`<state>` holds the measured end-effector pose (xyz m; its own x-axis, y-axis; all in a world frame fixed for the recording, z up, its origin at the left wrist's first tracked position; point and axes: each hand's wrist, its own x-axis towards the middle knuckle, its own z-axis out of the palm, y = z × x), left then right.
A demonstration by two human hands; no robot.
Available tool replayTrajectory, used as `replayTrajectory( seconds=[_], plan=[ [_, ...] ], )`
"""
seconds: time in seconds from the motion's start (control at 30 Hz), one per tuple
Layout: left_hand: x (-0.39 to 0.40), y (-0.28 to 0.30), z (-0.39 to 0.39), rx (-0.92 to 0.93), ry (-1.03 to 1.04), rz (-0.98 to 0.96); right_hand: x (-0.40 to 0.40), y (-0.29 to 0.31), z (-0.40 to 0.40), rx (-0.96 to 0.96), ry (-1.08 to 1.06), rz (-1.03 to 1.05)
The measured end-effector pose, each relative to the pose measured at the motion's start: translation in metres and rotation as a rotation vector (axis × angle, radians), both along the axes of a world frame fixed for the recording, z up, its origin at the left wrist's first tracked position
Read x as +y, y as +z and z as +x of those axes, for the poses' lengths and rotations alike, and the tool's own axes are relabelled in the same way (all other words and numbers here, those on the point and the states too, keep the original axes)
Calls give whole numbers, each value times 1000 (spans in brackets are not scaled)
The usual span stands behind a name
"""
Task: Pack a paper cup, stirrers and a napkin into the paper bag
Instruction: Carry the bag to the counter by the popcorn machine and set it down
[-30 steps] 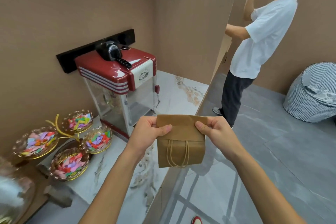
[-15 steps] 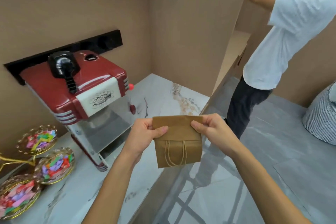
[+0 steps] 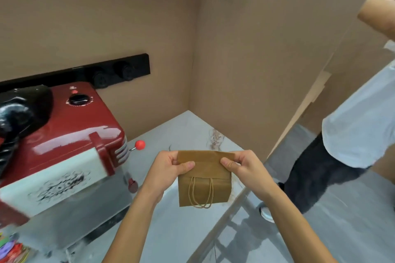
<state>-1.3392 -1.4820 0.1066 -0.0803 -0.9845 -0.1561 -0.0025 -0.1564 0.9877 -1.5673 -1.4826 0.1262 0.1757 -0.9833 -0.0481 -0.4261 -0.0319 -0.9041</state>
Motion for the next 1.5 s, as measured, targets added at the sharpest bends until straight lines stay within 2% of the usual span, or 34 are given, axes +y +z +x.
replayTrajectory(
  seconds=[0.2,0.47,0.67,0.77,0.93,1.17,1.33,1.5],
  plan=[
    [-58,-1,-6,-55,57,18,-77,-5,-7,11,85,56],
    [-101,-19,-12,-149,241,53,-164,-19,-1,-10,312,113],
    [-133,-54,-41,-350,584,79,-244,-56,3,32,436,91],
    [-148,-68,-59,-415,681,119,-273,-76,2,75,487,75],
    [-174,-91,-72,-533,727,206,-311,-112,0,160,579,71],
    [-197,-128,-65,-634,737,281,-337,-149,11,188,575,79],
    [-198,-156,-54,-616,718,347,-340,-174,21,226,629,149],
    [-196,-170,-51,-505,709,374,-338,-191,16,243,635,204]
  ],
)
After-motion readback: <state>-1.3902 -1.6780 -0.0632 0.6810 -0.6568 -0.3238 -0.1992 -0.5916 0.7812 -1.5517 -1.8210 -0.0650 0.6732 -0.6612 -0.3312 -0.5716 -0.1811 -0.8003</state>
